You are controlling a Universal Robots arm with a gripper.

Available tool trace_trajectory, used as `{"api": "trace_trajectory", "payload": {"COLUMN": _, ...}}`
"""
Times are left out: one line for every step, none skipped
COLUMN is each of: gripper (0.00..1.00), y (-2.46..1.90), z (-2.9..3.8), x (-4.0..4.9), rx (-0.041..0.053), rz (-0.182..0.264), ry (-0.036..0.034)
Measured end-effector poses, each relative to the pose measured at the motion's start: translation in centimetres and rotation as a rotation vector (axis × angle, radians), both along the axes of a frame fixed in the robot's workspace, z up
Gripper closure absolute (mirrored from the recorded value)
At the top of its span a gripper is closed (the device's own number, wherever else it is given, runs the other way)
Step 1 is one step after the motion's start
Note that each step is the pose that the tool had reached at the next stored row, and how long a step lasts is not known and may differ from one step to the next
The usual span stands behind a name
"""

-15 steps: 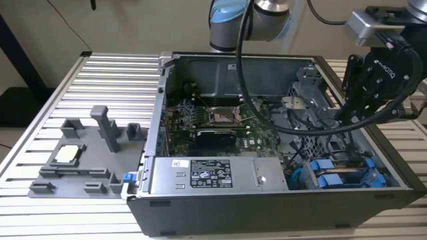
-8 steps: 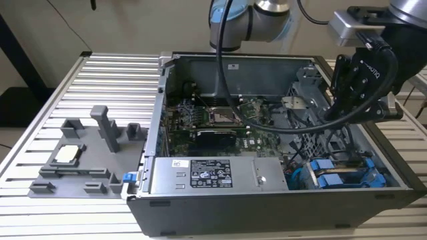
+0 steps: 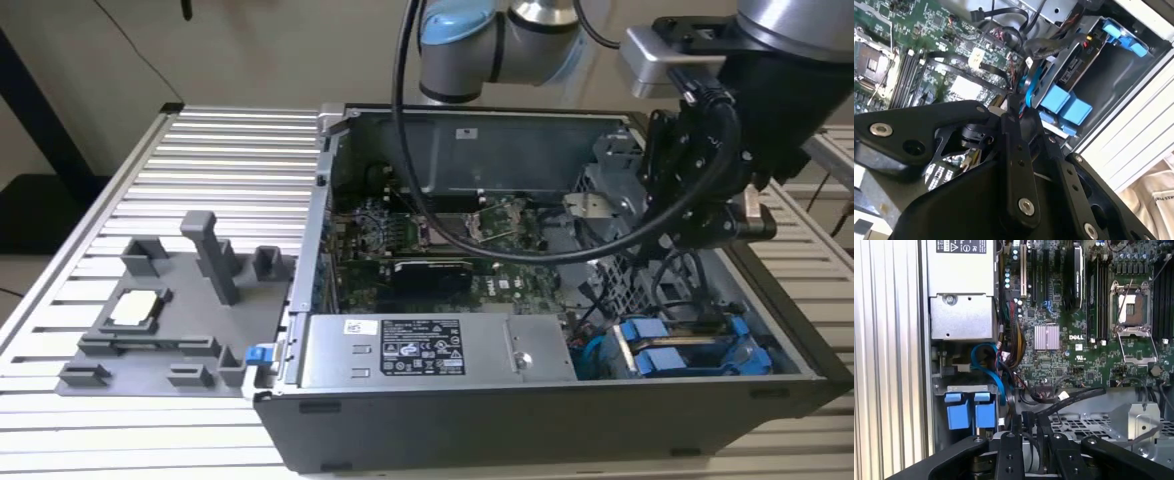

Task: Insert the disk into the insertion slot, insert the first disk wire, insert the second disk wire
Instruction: 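Insert the second disk wire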

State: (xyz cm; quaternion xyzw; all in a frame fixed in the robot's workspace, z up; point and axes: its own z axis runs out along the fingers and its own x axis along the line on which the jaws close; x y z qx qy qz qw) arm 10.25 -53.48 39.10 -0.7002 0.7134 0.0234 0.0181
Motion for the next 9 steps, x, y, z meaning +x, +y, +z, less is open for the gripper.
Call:
{"api": "trace_trajectory", "payload": {"gripper": 0.73, "y": 0.00, "z": -0.01, "x": -0.17, "rx": 0.0001, "rz": 0.000, "ry": -0.0037}}
{"api": "trace_trajectory", "payload": {"gripper": 0.73, "y": 0.00, "z": -0.01, "x": -0.21, "rx": -0.0001, "rz": 0.000, "ry": -0.0046}}
{"api": "trace_trajectory", "payload": {"gripper": 0.73, "y": -0.01, "z": -0.01, "x": -0.21, "rx": -0.0001, "rz": 0.000, "ry": -0.0047}}
{"api": "trace_trajectory", "payload": {"gripper": 0.73, "y": 0.00, "z": -0.01, "x": -0.21, "rx": 0.0000, "rz": 0.000, "ry": -0.0047}}
{"api": "trace_trajectory", "payload": {"gripper": 0.73, "y": 0.00, "z": -0.01, "x": -0.21, "rx": 0.0000, "rz": 0.000, "ry": -0.0048}}
{"api": "trace_trajectory", "payload": {"gripper": 0.73, "y": 0.00, "z": 0.00, "x": -0.21, "rx": -0.0001, "rz": 0.000, "ry": -0.0048}}
{"api": "trace_trajectory", "payload": {"gripper": 0.73, "y": 0.01, "z": -0.01, "x": -0.24, "rx": -0.0011, "rz": 0.000, "ry": -0.0059}}
{"api": "trace_trajectory", "payload": {"gripper": 0.73, "y": 0.05, "z": -0.03, "x": -0.28, "rx": -0.0095, "rz": 0.000, "ry": -0.0115}}
{"api": "trace_trajectory", "payload": {"gripper": 0.73, "y": 0.13, "z": -0.03, "x": -0.31, "rx": -0.0250, "rz": 0.000, "ry": -0.0187}}
